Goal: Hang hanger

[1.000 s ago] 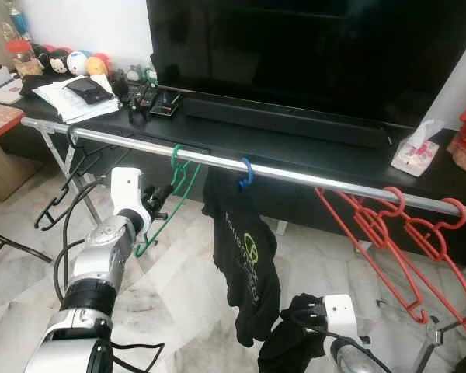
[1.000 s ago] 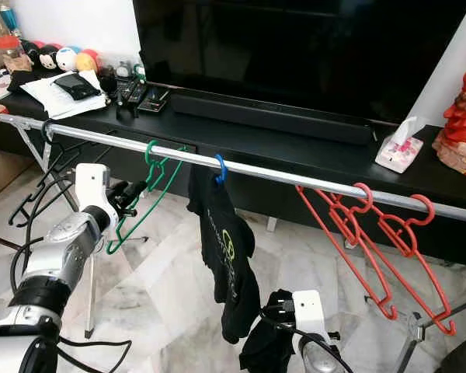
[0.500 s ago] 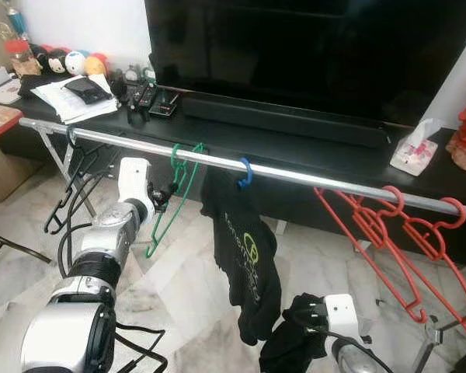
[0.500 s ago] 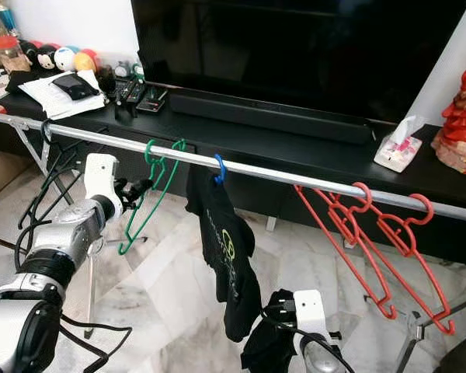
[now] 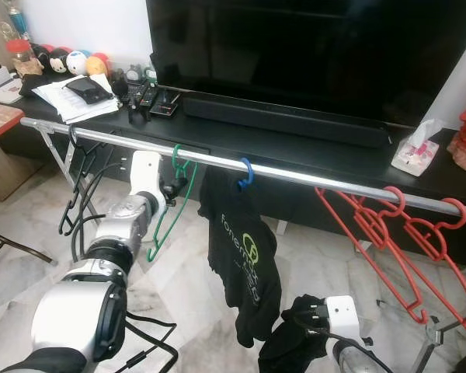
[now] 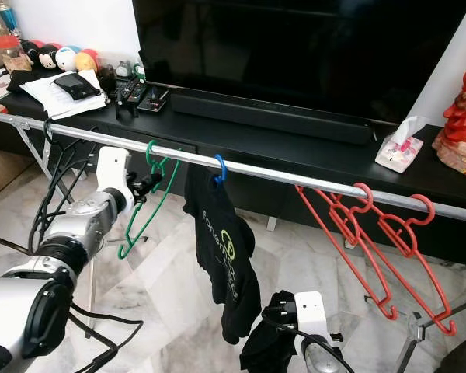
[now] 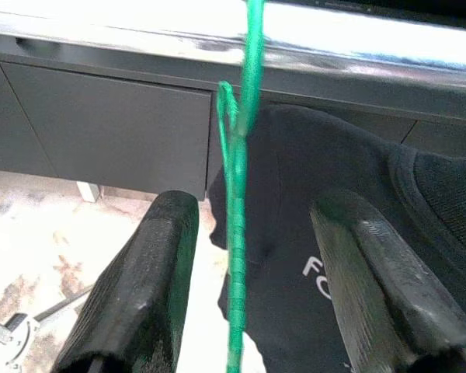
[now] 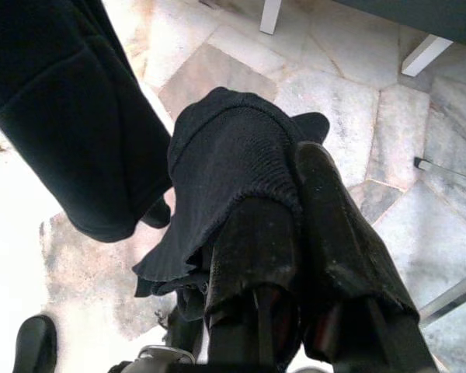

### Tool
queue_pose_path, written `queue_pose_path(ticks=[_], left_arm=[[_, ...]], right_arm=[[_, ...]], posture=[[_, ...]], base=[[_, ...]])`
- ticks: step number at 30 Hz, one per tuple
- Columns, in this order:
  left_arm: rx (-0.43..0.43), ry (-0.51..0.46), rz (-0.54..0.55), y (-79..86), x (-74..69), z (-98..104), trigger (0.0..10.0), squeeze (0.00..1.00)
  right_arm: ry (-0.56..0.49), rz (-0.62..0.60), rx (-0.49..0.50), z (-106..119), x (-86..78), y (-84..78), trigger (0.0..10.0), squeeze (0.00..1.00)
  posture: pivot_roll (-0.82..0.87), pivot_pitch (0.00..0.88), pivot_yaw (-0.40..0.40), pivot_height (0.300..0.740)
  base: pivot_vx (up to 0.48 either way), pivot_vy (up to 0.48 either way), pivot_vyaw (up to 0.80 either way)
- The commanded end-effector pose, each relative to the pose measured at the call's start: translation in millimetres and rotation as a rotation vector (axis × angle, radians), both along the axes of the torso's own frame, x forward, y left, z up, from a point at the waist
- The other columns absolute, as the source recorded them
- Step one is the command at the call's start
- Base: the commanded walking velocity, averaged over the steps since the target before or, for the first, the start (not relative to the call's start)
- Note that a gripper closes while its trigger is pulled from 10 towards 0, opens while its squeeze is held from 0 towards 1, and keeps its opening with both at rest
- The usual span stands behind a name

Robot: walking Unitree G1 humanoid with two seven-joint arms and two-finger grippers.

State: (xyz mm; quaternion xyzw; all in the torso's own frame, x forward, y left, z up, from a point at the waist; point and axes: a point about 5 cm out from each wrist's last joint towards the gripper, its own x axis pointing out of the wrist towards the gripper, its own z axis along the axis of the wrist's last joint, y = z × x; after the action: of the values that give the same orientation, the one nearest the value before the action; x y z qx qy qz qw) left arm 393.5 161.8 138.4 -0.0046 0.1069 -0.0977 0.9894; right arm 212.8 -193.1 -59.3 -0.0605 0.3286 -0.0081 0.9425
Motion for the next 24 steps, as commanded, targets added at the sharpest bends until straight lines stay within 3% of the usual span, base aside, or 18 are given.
queue_pose_path(ticks=[1, 16, 24], left_arm=[[0.018, 0.007, -0.001, -4.9, 0.7, -1.3, 10.0, 0.00], [0.037, -0.002, 0.131, 1.0, -1.2, -8.7, 10.0, 0.00], [0.030, 0.003, 0.135, -1.7, -2.1, -11.3, 10.0, 0.00]], right_arm=[[-0.020, -0.022, 0.000, 1.8, 0.0, -4.6, 10.0, 0.00], [-0.088, -0.028, -0.009, 6.2, -3.6, -12.0, 10.0, 0.00], [-0.113, -0.025, -0.014, 5.4, -14.0, -14.5, 10.0, 0.00]], posture=[[-0.12, 0.007, -0.033, 0.740], [-0.17, 0.048, -0.026, 0.740], [-0.20, 0.082, -0.027, 0.740]], base=[[0.000, 0.000, 0.00], [0.000, 0.000, 0.00], [0.000, 0.000, 0.00]])
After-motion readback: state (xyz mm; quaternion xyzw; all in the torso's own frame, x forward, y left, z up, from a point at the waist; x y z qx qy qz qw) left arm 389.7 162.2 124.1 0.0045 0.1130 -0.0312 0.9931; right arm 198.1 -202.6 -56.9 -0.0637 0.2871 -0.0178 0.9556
